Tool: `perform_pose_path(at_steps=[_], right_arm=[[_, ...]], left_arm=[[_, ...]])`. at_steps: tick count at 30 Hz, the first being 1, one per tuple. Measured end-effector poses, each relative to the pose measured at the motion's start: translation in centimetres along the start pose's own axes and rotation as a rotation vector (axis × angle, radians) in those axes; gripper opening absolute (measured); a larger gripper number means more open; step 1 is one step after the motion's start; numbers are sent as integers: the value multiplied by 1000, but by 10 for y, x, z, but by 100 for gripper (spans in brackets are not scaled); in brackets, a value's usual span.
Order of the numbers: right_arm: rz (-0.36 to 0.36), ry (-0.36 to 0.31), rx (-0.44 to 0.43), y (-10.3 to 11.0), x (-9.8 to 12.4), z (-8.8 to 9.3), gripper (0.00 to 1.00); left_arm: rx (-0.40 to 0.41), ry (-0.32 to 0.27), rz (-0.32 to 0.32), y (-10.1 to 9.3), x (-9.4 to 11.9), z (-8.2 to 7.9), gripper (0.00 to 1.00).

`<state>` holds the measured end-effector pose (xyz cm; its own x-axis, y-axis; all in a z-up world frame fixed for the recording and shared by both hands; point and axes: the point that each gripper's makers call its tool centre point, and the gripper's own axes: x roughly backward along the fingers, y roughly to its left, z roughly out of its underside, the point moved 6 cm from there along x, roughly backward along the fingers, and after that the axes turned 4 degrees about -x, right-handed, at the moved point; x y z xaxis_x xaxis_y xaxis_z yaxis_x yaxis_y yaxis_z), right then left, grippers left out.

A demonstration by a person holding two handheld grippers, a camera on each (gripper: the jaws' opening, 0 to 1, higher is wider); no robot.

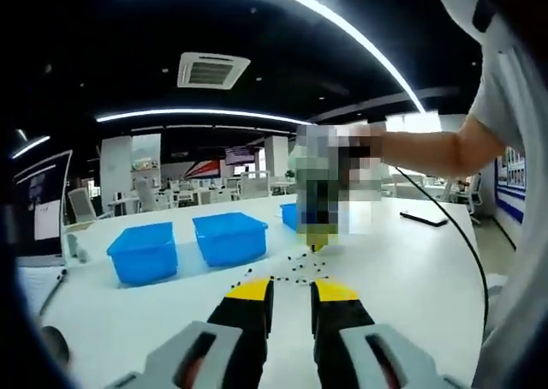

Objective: Pick up the resistors one by one and place each resistor into its matching bin, sorting the parts by color and model until every resistor is separated into the correct bin for its type

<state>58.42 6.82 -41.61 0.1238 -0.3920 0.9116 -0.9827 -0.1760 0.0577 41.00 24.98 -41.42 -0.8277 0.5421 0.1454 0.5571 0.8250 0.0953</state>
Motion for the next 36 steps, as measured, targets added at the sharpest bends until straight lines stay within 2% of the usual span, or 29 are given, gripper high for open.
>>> perform_pose_path(at_steps=[1, 3, 5, 10, 11, 12, 13, 14, 16, 18, 20, 22, 27, 30, 31, 36], right_arm=[[5, -16, -4, 0, 2, -1, 4], [22, -114, -29, 2, 8, -7, 5], [34, -254, -118, 0, 16, -16, 5], [74, -575, -163, -8, 34, -41, 4], [82, -602, -169, -10, 34, -44, 4], [102, -630, -169, -13, 36, -47, 4], [151, -689, -171, -21, 38, -54, 4], [161, -713, -175, -24, 40, -57, 4], [234, -820, -210, -40, 46, -69, 4], [293, -925, -277, -55, 53, -78, 4], [363, -999, -376, -73, 57, -80, 4], [424, -1016, -409, -88, 55, -79, 4], [430, -1011, -430, -97, 40, -80, 6], [473, -971, -445, -104, 33, -75, 23], [487, -963, -442, -105, 32, -74, 26], [501, -971, -455, -109, 38, -69, 24]], left_arm=[[2, -1, 0, 0, 0, 0, 20], [5, -2, -1, 0, 0, 0, 20], [8, -1, -1, 1, -1, 0, 20], [28, -4, -2, 2, -1, -1, 20], [32, -4, -2, 2, -1, -1, 20], [34, -5, -2, 2, 0, -1, 20], [39, -5, -2, 1, 0, -1, 20], [41, -5, -2, 1, 1, -2, 20], [45, -5, -2, 1, 2, -2, 20], [45, -4, -4, 0, 3, -3, 20], [45, -3, -2, -1, 5, -3, 20], [43, -2, -3, -2, 6, -3, 20], [49, -3, -10, -3, 10, -5, 20], [51, -3, -14, -3, 12, -5, 20], [49, -1, -14, -3, 13, -4, 20], [41, 9, -10, -5, 13, -4, 20]])
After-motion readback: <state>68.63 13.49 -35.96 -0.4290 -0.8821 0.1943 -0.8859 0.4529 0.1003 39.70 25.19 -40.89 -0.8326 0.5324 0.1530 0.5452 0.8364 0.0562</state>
